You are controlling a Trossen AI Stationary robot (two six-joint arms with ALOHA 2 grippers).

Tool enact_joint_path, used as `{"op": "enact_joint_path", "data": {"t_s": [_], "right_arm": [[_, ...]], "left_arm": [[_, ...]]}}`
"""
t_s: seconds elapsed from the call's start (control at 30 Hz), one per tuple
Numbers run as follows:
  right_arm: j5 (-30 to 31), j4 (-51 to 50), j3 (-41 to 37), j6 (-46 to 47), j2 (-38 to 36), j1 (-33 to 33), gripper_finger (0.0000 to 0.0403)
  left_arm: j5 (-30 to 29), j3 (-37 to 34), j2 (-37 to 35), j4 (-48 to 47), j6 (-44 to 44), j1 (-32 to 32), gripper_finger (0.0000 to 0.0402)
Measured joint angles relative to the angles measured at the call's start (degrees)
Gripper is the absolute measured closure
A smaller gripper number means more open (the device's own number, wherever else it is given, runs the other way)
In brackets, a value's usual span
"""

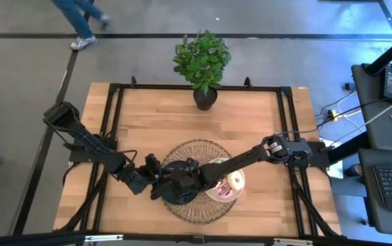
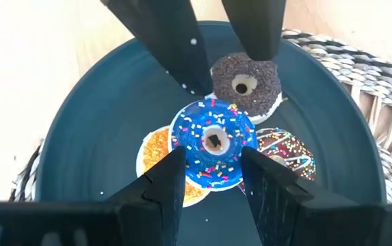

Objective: Pick & Place donuts
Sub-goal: Put the small blue donut on the black plate, then return to Home Position

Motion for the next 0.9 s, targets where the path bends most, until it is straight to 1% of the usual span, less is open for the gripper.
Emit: {"op": "enact_joint_path", "data": {"t_s": [0.63, 0.77, 0.83, 0.9], "right_arm": [[0.4, -0.1, 1.4, 0.1, -0.3, 0.0, 0.0258], [0.5, -2.1, 1.4, 1.9, -2.5, 0.2, 0.0258], [3.0, -5.9, 1.4, 3.3, -4.9, 0.7, 0.0258], [8.0, -11.4, 1.5, 3.8, -7.6, 2.0, 0.0258]], "left_arm": [[0.5, 0.0, 0.0, -0.5, 1.0, 0.0, 0.0274], [1.0, 0.0, -1.6, -2.5, 0.1, 0.0, 0.0274], [1.4, 0.0, -4.4, -4.6, -0.5, -0.1, 0.0274], [1.5, 0.0, -8.3, -8.1, -0.5, -0.6, 0.0274]]}}
